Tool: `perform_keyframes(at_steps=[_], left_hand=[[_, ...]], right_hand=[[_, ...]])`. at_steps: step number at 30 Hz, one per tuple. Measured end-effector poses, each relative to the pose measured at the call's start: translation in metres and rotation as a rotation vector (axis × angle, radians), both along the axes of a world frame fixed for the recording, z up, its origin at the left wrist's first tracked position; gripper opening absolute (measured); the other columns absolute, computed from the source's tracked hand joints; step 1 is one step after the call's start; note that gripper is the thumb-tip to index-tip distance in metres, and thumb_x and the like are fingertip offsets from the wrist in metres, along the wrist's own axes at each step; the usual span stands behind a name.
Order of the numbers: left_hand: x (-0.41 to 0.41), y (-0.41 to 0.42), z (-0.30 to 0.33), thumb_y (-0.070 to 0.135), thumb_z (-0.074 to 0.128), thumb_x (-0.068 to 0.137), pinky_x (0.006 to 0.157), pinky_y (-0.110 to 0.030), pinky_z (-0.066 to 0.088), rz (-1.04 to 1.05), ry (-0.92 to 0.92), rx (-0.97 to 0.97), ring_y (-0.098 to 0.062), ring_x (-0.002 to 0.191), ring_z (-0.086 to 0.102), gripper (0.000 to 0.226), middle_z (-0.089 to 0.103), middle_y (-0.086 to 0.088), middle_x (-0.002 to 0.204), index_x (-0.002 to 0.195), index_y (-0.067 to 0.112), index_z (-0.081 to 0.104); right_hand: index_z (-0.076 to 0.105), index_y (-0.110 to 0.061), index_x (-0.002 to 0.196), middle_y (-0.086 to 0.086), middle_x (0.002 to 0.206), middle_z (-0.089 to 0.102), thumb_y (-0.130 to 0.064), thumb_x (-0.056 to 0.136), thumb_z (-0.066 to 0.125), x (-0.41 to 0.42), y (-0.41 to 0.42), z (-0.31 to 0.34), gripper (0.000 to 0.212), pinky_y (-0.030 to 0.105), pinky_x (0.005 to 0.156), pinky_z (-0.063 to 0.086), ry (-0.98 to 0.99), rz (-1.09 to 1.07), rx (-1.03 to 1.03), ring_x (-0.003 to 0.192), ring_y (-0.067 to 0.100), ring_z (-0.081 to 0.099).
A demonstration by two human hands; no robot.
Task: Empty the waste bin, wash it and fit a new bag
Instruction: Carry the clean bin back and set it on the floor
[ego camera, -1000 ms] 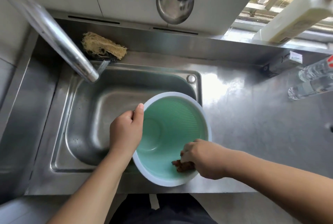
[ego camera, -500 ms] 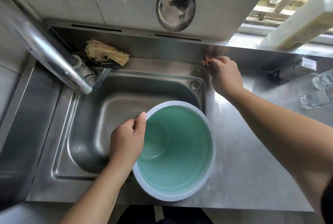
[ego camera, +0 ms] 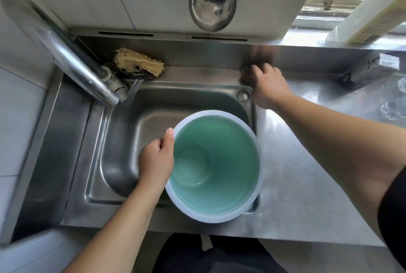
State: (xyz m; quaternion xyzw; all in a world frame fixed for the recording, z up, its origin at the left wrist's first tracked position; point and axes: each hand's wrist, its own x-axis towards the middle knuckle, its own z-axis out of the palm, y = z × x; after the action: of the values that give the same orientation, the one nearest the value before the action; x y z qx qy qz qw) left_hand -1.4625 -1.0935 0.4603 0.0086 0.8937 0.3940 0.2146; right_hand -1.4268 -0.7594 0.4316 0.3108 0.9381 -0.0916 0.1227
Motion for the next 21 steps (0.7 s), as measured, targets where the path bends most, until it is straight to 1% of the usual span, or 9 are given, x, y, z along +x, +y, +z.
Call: perform_keyframes(at_steps=[2, 4, 7, 9, 12, 14, 16, 18, 21], left_hand=[[0.0, -0.007, 0.008, 0.07, 0.044, 0.084, 0.059, -0.036, 0.042, 0.084, -0.057, 0.043, -0.025, 0.059, 0.05, 0.072, 0.053, -0.009, 0.059, 0.065, 0.002, 0.055], [-0.002, -0.018, 0.019, 0.076, 0.043, 0.079, 0.056, -0.034, 0.043, 0.134, -0.053, 0.049, -0.024, 0.056, 0.052, 0.068, 0.053, 0.001, 0.052, 0.063, 0.013, 0.059], [-0.007, -0.041, 0.037, 0.08, 0.043, 0.078, 0.055, -0.035, 0.047, 0.152, -0.004, 0.026, -0.025, 0.056, 0.058, 0.059, 0.058, 0.007, 0.049, 0.062, 0.027, 0.064], [-0.014, -0.057, 0.044, 0.079, 0.046, 0.077, 0.055, -0.039, 0.051, 0.171, 0.004, 0.051, -0.028, 0.058, 0.062, 0.061, 0.061, 0.003, 0.052, 0.062, 0.023, 0.065], [-0.021, -0.079, 0.055, 0.078, 0.05, 0.076, 0.048, -0.033, 0.051, 0.14, 0.023, 0.09, -0.024, 0.056, 0.065, 0.068, 0.068, -0.008, 0.064, 0.073, 0.012, 0.065], [-0.027, -0.083, 0.056, 0.076, 0.052, 0.076, 0.046, -0.031, 0.049, 0.149, 0.029, 0.112, -0.017, 0.05, 0.061, 0.066, 0.064, -0.001, 0.055, 0.075, 0.01, 0.062], [-0.029, -0.089, 0.064, 0.073, 0.054, 0.077, 0.048, -0.032, 0.048, 0.087, 0.017, 0.155, -0.012, 0.046, 0.057, 0.062, 0.059, 0.007, 0.049, 0.074, 0.011, 0.059], [-0.031, -0.091, 0.07, 0.073, 0.054, 0.077, 0.047, -0.03, 0.047, 0.015, 0.005, 0.19, -0.01, 0.046, 0.057, 0.063, 0.059, 0.009, 0.05, 0.074, 0.011, 0.058], [-0.03, -0.087, 0.08, 0.076, 0.055, 0.075, 0.052, -0.034, 0.048, -0.076, -0.035, 0.249, -0.02, 0.056, 0.06, 0.066, 0.061, 0.007, 0.055, 0.075, 0.01, 0.06]], right_hand=[[0.04, -0.014, 0.14, 0.015, 0.134, 0.045, -0.026, 0.078, 0.058, 0.007, -0.017, 0.014, 0.065, 0.048, 0.097, 0.047, 0.076, 0.041, 0.026, 0.122, 0.039, 0.042], [0.055, -0.01, 0.125, 0.015, 0.124, 0.051, -0.025, 0.081, 0.055, 0.018, -0.04, 0.029, 0.047, 0.046, 0.093, 0.049, 0.11, 0.108, 0.025, 0.117, 0.037, 0.046], [0.066, -0.008, 0.106, 0.013, 0.105, 0.056, -0.027, 0.083, 0.052, 0.05, -0.085, 0.049, 0.033, 0.04, 0.078, 0.055, 0.111, 0.195, -0.042, 0.097, 0.034, 0.057], [0.064, -0.012, 0.091, 0.007, 0.091, 0.052, -0.027, 0.088, 0.049, 0.08, -0.117, 0.058, 0.022, 0.037, 0.069, 0.055, 0.051, 0.197, -0.072, 0.082, 0.031, 0.06], [0.046, -0.018, 0.07, 0.002, 0.081, 0.051, -0.023, 0.091, 0.044, 0.133, -0.167, 0.064, 0.022, 0.039, 0.067, 0.055, -0.088, 0.164, -0.136, 0.075, 0.03, 0.059], [0.04, -0.021, 0.067, 0.002, 0.081, 0.052, -0.027, 0.091, 0.043, 0.168, -0.189, 0.06, 0.024, 0.035, 0.061, 0.049, -0.143, 0.141, -0.221, 0.072, 0.028, 0.055], [0.038, -0.02, 0.067, 0.002, 0.082, 0.054, -0.033, 0.089, 0.042, 0.212, -0.227, 0.058, 0.026, 0.032, 0.055, 0.039, -0.214, 0.079, -0.298, 0.071, 0.027, 0.052], [0.046, -0.018, 0.072, 0.002, 0.083, 0.059, -0.036, 0.087, 0.041, 0.253, -0.267, 0.05, 0.023, 0.033, 0.059, 0.042, -0.29, 0.001, -0.382, 0.077, 0.027, 0.057], [0.052, -0.021, 0.077, -0.002, 0.08, 0.057, -0.036, 0.081, 0.041, 0.296, -0.318, 0.031, 0.019, 0.034, 0.067, 0.047, -0.458, -0.173, -0.538, 0.08, 0.027, 0.059]])
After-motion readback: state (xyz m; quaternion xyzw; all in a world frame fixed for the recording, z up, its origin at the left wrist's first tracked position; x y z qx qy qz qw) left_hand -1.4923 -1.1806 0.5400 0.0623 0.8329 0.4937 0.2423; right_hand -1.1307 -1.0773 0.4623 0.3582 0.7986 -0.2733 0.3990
